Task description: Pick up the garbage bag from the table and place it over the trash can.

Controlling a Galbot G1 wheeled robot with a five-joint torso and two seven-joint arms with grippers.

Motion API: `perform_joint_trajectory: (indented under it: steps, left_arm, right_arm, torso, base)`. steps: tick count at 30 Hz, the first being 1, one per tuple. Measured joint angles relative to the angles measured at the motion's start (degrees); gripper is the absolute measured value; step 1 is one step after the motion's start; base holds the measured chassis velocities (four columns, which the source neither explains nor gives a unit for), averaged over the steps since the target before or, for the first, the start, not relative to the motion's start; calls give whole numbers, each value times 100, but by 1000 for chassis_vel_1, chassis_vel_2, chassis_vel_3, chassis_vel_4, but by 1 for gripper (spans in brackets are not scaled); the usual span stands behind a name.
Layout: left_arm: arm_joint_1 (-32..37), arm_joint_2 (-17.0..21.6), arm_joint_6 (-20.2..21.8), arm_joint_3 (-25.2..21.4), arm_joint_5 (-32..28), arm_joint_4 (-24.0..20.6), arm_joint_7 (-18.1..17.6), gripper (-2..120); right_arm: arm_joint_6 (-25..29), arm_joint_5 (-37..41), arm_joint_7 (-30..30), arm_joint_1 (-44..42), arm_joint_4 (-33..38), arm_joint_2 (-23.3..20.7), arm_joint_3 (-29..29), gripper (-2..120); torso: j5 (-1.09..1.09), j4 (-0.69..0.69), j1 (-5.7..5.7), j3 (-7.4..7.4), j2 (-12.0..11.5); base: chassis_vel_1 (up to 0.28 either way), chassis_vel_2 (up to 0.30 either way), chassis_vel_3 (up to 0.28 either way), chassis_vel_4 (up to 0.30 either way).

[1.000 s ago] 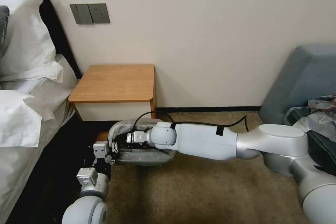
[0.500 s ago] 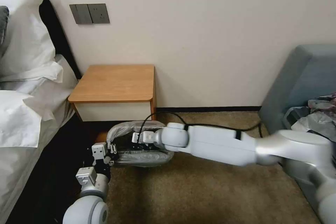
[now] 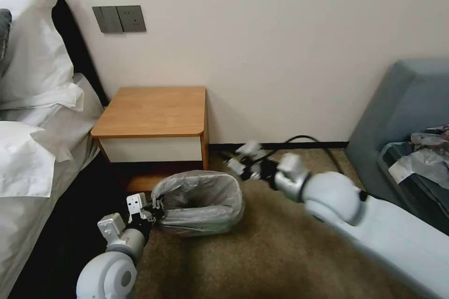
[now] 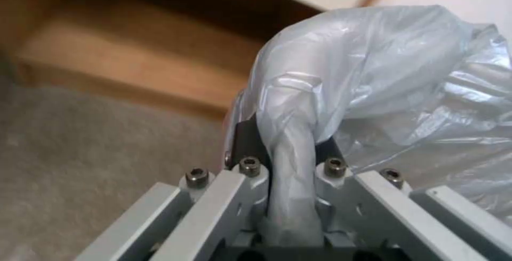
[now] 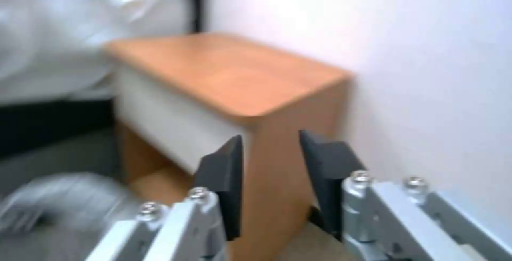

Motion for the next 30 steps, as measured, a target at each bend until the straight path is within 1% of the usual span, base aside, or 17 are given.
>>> perform_joint_trajectory:
  steps: [1,3,4,5,6,7,9,10,13,14,16,17,18,19,27,28,30]
  left_arm:
    - [0,0,0,0,0,0,0,4]
    - [-43,75,68,56,-146,124,26,4]
    - [-43,75,68,56,-146,124,26,4]
    - [-66,88,69,98,-225,216,25,4]
    - [-70,90,71,134,-277,267,25,4]
    - [-70,90,71,134,-277,267,25,4]
    - [-51,53,92,241,-290,354,26,4]
    - [-51,53,92,241,-290,354,26,4]
    - [7,7,66,271,-197,435,11,4]
    - [7,7,66,271,-197,435,11,4]
    - [66,-4,-51,271,-127,536,-63,4]
    - [66,-4,-51,271,-127,536,-63,4]
    - [112,-4,-81,267,-103,575,-68,4]
    - [145,-12,-104,268,-90,610,-68,4]
    - [225,-68,-219,274,-41,713,22,6]
    - [240,-75,-219,282,-31,713,40,7]
    - [269,-96,-218,302,-21,687,70,18]
  right_arm:
    - [0,0,0,0,0,0,0,34]
    - [62,104,39,-617,5,301,669,44]
    - [62,104,39,-617,5,301,669,44]
    - [128,102,-10,-893,-21,513,955,51]
    - [151,90,-37,-1062,-43,662,1095,54]
    - [151,90,-37,-1062,-43,662,1095,54]
    - [187,-19,-103,-1434,-62,1069,1357,66]
    - [187,-19,-103,-1434,-62,1069,1357,66]
    - [204,-148,-156,-1762,-22,1384,1521,82]
    - [204,-148,-156,-1762,-22,1384,1521,82]
    - [243,-231,-182,-1908,16,1473,1575,91]
    - [243,-231,-182,-1908,16,1473,1575,91]
    - [252,-264,-219,-1979,38,1510,1610,97]
    - [260,-292,-244,-2017,49,1546,1631,99]
    - [380,-511,-279,-2134,10,1737,1624,100]
    - [401,-537,-295,-2151,-4,1758,1618,100]
    - [432,-568,-326,-2165,-41,1787,1614,100]
  torso:
    - [0,0,0,0,0]
    - [0,0,0,0,0]
    - [0,0,0,0,0]
    - [-2,0,0,0,0]
    - [-1,1,0,1,0]
    - [-1,1,0,1,0]
    - [-3,1,0,1,0]
    - [-3,1,0,1,0]
    - [-2,1,0,1,0]
    - [-2,1,0,1,0]
    - [-3,1,0,1,0]
    - [-3,1,0,1,0]
    - [-2,1,0,1,0]
    - [-3,1,0,1,0]
    - [-1,2,0,0,0]
    - [-2,1,0,0,0]
    - [-4,1,0,1,0]
  base:
    - [0,0,0,0]
    - [0,0,0,0]
    - [0,0,0,0]
    - [0,0,0,0]
    - [0,0,0,0]
    - [0,0,0,0]
    - [0,0,0,0]
    - [0,0,0,0]
    - [0,0,0,0]
    - [0,0,0,0]
    - [0,0,0,0]
    - [0,0,0,0]
    - [0,0,0,0]
    - [0,0,0,0]
    - [0,0,0,0]
    - [0,0,0,0]
    - [0,0,0,0]
